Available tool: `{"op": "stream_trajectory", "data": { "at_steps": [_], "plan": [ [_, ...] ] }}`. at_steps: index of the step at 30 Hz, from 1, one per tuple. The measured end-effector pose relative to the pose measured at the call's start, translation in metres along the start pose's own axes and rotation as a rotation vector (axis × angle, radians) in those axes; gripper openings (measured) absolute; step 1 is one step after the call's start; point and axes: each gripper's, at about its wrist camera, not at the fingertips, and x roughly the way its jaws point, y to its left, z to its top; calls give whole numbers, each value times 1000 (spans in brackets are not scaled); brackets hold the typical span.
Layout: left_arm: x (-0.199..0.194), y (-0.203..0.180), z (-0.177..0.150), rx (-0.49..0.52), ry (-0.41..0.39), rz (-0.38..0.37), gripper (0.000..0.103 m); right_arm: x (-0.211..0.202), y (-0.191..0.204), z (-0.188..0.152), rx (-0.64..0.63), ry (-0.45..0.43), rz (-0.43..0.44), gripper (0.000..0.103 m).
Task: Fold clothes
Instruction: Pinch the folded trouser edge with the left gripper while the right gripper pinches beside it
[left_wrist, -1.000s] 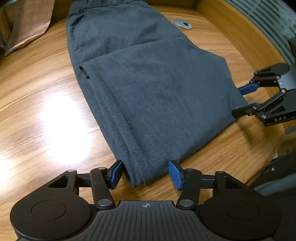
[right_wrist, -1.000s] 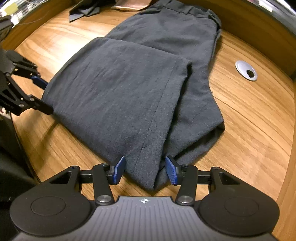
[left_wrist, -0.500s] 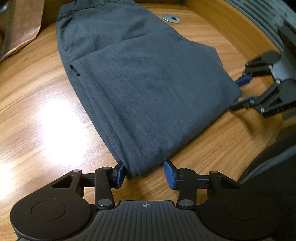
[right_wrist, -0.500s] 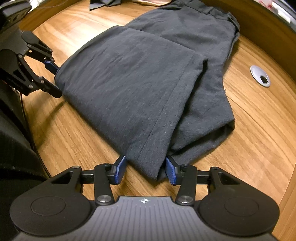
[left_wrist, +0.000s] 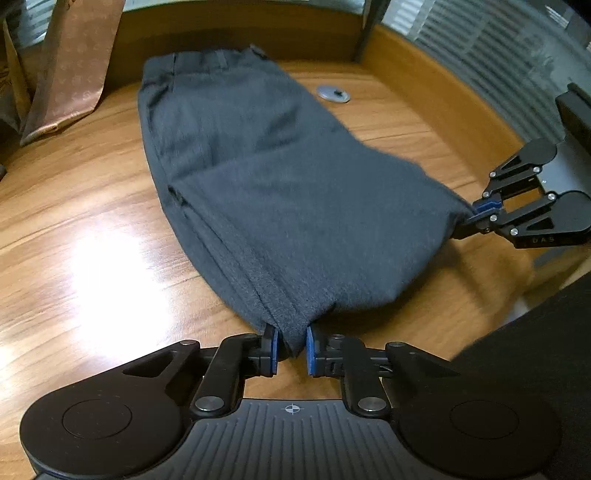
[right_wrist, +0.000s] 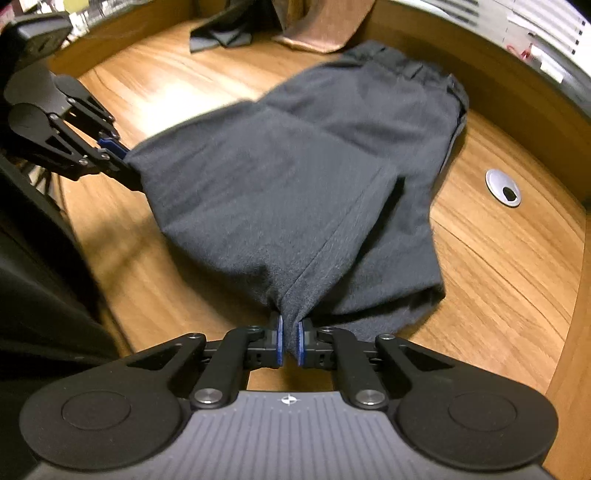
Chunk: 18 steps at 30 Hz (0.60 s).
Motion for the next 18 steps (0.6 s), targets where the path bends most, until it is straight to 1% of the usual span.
{"op": "stream_trajectory", "data": {
  "at_steps": [4, 6, 10, 13, 18],
  "plan": [
    [-34, 6, 6, -20, 9, -59, 15, -36, 6, 10, 71, 7, 67, 8],
    [-51, 11, 13, -42, 5, -88, 14, -51, 7, 18, 112, 10, 83, 7],
    [-75, 24, 40, -71, -24, -126, 14, -78, 0, 39, 196, -6, 100, 7],
    [-82, 41, 67, -118, -52, -150, 13, -90, -15, 61, 245, -31, 94, 7],
    [-70, 83, 111, -226, -73, -167, 12, -92, -56, 102, 321, -75, 74, 7]
  ]
}}
